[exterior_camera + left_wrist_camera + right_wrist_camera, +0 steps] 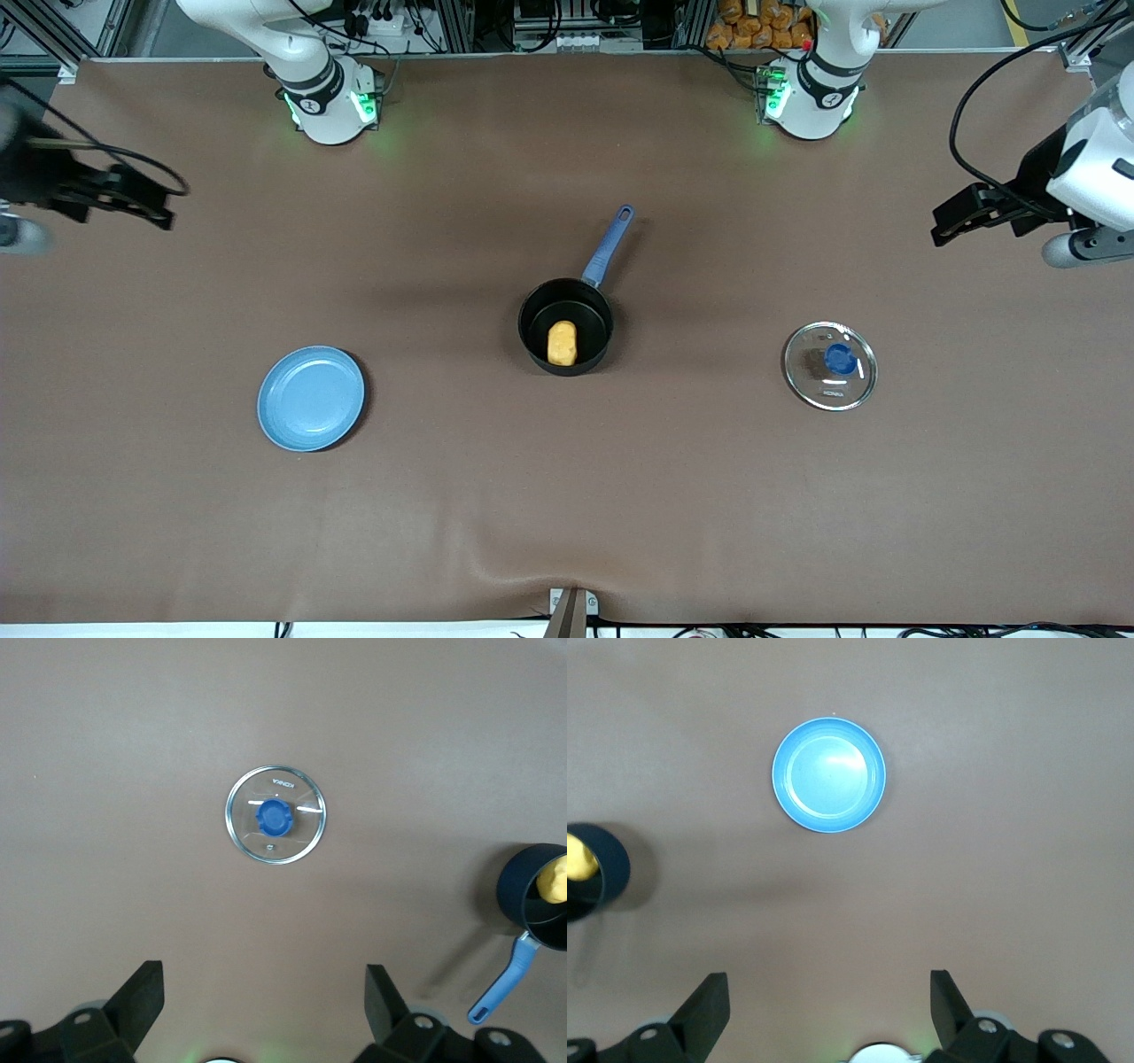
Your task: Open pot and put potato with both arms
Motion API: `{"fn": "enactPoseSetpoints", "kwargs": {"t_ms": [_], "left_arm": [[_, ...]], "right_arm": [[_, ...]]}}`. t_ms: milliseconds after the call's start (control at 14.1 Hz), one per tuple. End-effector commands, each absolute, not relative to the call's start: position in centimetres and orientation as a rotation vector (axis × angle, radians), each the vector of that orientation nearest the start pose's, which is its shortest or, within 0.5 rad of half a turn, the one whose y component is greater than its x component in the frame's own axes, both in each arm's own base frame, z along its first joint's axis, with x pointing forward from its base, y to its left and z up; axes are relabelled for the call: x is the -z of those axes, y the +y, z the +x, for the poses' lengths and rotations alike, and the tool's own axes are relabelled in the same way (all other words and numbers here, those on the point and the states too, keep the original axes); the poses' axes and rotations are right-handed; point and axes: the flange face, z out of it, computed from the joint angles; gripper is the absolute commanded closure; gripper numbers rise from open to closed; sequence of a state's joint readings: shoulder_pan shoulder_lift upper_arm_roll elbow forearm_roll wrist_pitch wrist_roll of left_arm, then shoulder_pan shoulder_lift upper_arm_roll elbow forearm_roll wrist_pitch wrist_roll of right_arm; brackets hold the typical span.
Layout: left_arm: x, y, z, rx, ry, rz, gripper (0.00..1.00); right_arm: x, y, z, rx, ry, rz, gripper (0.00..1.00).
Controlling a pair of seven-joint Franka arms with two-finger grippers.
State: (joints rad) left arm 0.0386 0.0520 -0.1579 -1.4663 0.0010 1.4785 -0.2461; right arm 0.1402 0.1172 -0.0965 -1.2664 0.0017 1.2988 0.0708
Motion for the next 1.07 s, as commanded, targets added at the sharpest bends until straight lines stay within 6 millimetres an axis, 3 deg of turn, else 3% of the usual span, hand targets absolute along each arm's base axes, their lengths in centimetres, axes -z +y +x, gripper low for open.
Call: {"fn": "enactPoseSetpoints", "kwargs": {"t_ms": [0,213,497,711,995], "left_arm": [[-63.9,-5.6,54.6,-0.032,-0.178,-3.121,0.0],[-63.9,-5.7,54.5,-0.033,-0.169,-3.107,0.0],[-64.0,-5.6,54.6,-0.034,-0.169,-3.109,0.0],[-64.2,-5.6,54.4,-0.036,-0.17,-3.107,0.0],[-64.7,-5.1,54.1,-0.022,-0.08,-3.105,0.0]], "right_arm": [[-69.4,0.5,55.1,-0.081,-0.121,-3.129,0.0],[-70.8,-1.4,53.9,0.067,-0.066,-3.109,0.0],[-68.4,-2.7,52.6,0.03,-0.03,-3.102,0.0],[-65.0,-1.8,53.2,-0.037,-0.052,-3.099,0.0],[-65.1,-1.6,54.8,0.124,-0.052,-3.062,0.0]]}}
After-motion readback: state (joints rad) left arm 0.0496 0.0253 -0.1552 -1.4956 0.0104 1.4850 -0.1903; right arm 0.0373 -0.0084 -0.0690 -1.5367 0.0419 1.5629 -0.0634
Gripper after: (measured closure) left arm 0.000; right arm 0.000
